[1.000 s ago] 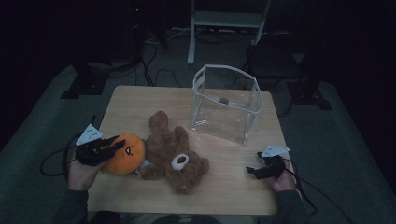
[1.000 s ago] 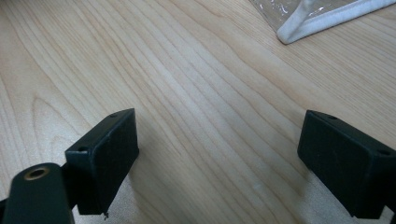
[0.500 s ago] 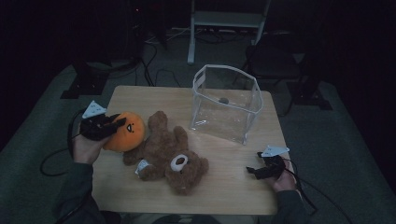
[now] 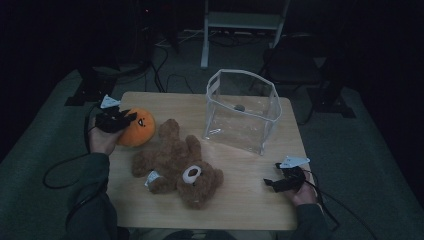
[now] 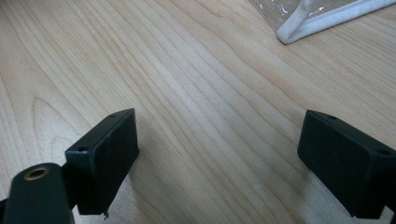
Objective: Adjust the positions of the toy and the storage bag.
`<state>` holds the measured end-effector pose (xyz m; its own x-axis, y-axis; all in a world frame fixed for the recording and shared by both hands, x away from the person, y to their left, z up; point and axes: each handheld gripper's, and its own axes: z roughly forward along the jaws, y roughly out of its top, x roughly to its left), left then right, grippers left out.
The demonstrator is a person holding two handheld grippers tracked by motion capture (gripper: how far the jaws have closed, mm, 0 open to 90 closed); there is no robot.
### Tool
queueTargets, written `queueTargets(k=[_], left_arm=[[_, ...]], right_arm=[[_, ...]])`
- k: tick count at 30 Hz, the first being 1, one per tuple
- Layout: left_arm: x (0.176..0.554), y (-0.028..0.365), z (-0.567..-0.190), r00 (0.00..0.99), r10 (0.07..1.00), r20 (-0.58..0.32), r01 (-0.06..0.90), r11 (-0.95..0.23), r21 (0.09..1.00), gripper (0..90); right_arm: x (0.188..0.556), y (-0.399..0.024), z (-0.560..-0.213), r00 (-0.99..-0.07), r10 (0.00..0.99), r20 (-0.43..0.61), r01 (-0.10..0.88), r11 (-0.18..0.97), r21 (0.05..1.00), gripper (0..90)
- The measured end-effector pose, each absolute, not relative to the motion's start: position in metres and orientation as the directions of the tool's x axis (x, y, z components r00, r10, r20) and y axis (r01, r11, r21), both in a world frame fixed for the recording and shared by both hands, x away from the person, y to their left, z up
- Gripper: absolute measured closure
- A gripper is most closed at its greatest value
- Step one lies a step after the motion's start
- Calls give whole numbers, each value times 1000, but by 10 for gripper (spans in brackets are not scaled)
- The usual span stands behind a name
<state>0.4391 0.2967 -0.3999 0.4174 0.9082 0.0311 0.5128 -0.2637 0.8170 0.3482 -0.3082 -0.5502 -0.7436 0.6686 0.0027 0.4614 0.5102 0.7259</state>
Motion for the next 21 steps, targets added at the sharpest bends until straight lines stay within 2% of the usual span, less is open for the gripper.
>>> queueTargets(k=[11,13,14,16,18,21], left_arm=[[474,296,-437,366,931,3,575,-229,786,664],[479,295,-454,359,933,-2,617,-236,750,606],[479,295,-459,352,936,-16,607,-216,765,568],[478,300,-461,324,943,-77,605,-144,783,508],[476,302,-459,329,941,-78,598,-143,789,428],[472,306,-453,322,944,-79,586,-133,800,370]], right_arm=[[348,-308,-550,-744,669,3,461,510,726,116],[348,-308,-550,-744,668,2,461,510,726,116],[348,-308,-550,-744,669,2,461,510,726,116],[348,-308,-550,-744,668,2,461,511,726,116],[348,-308,-550,-744,668,2,461,511,726,116],[348,-308,-550,-744,668,2,461,511,726,116]])
